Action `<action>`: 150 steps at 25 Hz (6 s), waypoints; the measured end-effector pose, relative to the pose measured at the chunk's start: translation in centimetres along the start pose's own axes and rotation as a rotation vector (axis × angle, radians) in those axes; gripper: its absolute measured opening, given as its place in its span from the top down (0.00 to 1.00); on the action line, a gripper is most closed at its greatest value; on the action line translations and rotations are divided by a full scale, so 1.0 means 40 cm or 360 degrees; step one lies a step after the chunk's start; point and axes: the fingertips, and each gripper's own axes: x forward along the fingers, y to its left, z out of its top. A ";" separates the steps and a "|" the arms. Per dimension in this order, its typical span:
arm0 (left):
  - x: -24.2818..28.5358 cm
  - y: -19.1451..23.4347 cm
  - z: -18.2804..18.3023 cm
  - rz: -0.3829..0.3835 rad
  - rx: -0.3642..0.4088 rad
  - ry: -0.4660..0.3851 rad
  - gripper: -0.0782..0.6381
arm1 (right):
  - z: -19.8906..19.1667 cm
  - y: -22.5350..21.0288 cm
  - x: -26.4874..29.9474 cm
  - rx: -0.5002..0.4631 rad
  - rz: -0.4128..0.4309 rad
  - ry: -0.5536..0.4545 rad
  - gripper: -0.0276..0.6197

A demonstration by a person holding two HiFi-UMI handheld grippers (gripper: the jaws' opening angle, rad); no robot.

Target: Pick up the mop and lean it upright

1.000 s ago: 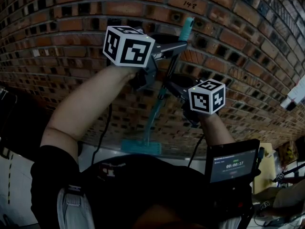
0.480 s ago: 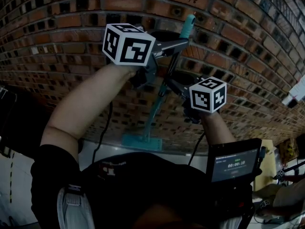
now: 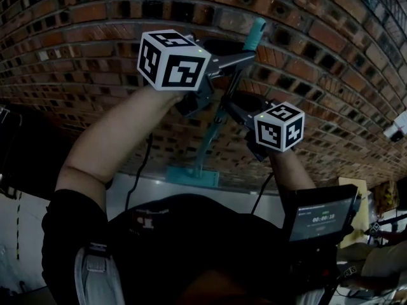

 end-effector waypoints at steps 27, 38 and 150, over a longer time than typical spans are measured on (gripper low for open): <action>-0.038 0.073 -0.549 0.0113 -0.0149 0.0159 0.76 | -0.512 -0.017 0.185 0.0099 0.0081 0.0183 0.79; -0.043 0.086 -0.788 0.0064 -0.0110 0.0227 0.76 | -0.723 -0.042 0.270 0.0089 0.0061 0.0252 0.79; -0.475 0.014 -0.719 0.0502 -0.0272 0.0175 0.71 | -0.571 -0.006 -0.097 0.0236 -0.0269 -0.0013 0.84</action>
